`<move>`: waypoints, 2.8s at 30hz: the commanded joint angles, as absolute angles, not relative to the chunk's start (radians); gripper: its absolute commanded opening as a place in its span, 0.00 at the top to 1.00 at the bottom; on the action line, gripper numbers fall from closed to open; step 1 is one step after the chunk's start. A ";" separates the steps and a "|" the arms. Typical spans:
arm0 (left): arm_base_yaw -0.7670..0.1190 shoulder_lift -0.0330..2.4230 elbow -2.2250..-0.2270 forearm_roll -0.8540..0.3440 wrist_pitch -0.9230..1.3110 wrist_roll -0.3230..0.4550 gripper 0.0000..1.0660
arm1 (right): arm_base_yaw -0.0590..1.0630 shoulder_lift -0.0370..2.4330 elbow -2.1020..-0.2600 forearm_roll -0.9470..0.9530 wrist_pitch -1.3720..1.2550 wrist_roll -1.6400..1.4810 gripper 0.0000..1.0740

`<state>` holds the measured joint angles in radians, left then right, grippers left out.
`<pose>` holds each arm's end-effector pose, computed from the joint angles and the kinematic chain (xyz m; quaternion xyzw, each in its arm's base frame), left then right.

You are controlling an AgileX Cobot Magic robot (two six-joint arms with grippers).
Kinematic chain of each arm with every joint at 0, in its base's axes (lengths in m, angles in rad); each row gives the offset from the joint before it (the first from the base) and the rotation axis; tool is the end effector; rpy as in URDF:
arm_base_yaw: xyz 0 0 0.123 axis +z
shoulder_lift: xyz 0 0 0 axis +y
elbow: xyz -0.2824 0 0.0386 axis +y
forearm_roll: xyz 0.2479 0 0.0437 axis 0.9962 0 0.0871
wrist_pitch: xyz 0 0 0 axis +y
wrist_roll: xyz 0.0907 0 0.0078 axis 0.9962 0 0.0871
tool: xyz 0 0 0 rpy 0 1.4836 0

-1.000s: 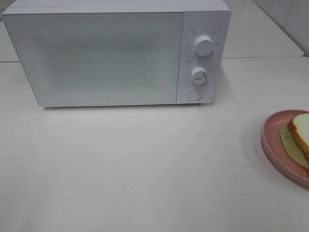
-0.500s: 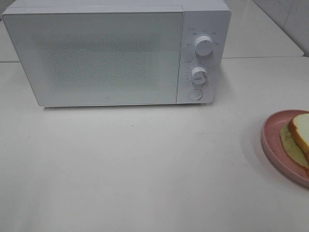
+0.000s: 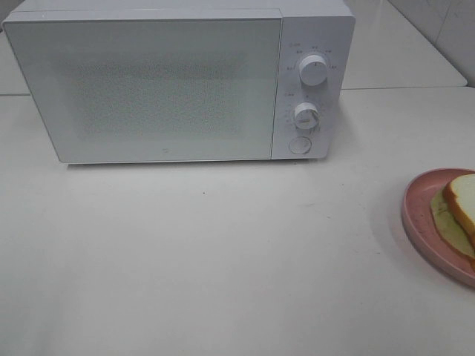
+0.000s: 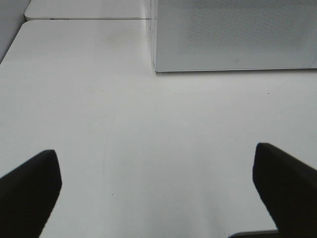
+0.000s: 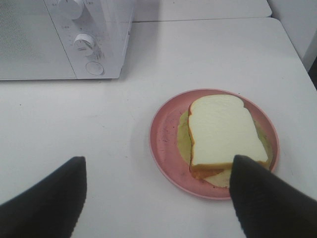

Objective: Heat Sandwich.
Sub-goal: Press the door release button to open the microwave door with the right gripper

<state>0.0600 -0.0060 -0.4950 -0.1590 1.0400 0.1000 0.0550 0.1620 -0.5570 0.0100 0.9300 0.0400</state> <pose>-0.0041 -0.0127 0.2783 0.0192 0.8446 -0.0368 0.5337 0.0214 0.0019 0.3028 -0.0060 0.8464 0.0303 0.5316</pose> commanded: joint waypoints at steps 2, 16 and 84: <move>0.059 -0.031 -0.493 -0.166 1.038 0.094 0.05 | 0.049 0.232 -0.562 0.012 0.858 0.034 0.29; 0.059 -0.031 -0.493 -0.165 1.038 0.094 0.05 | 0.049 0.369 -0.482 0.014 0.638 0.034 0.29; 0.059 -0.031 -0.493 -0.164 1.038 0.094 0.05 | 0.560 1.541 -0.337 0.554 -1.034 -0.233 0.29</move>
